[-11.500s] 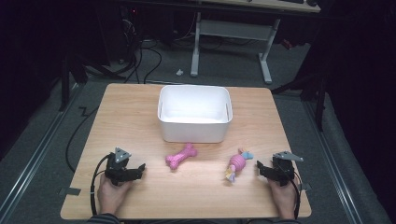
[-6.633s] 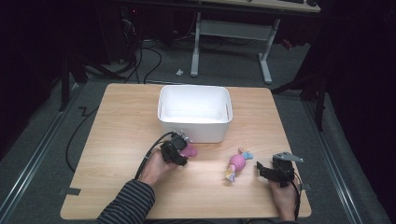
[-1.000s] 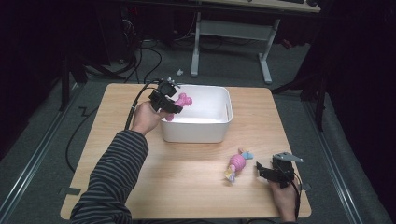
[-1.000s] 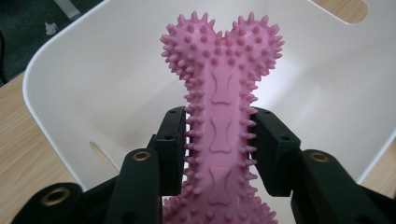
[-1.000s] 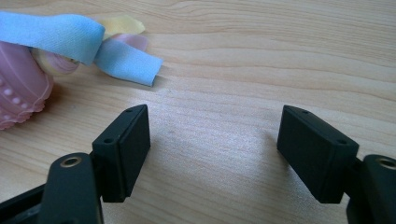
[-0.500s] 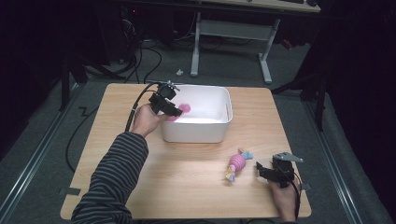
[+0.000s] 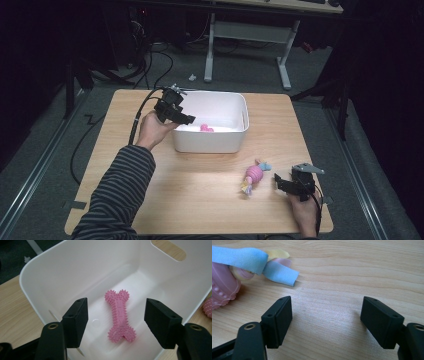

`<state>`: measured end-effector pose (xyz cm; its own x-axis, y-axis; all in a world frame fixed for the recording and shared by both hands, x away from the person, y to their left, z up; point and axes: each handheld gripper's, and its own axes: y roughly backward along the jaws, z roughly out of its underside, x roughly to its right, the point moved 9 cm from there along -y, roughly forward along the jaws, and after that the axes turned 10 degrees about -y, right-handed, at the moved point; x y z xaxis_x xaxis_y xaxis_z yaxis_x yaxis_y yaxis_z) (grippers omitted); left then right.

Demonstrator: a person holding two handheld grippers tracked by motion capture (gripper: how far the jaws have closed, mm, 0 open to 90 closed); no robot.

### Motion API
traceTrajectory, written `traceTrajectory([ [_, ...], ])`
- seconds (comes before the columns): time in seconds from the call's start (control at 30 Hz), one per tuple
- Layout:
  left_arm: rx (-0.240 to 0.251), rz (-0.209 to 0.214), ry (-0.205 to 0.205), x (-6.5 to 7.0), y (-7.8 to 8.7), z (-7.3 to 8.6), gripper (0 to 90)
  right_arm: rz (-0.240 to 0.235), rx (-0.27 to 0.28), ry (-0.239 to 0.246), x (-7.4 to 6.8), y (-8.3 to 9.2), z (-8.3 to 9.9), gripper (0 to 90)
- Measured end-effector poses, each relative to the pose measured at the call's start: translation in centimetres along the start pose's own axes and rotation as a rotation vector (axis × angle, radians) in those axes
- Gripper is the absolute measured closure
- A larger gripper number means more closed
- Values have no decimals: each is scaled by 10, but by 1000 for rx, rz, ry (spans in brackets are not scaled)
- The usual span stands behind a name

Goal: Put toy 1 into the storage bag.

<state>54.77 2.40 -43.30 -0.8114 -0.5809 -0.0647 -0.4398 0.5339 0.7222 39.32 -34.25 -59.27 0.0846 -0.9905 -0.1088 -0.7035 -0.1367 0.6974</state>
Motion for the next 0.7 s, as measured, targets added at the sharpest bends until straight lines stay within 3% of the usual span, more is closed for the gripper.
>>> traceTrajectory([
  [0.2, 87, -20, 0, 4, 26, -2, 328, 0, 0, 0, 0, 0, 0, 256],
  [0.7, 180, -58, 29, 6, 77, 9, 318, 1, 0, 0, 0, 0, 0, 256],
])
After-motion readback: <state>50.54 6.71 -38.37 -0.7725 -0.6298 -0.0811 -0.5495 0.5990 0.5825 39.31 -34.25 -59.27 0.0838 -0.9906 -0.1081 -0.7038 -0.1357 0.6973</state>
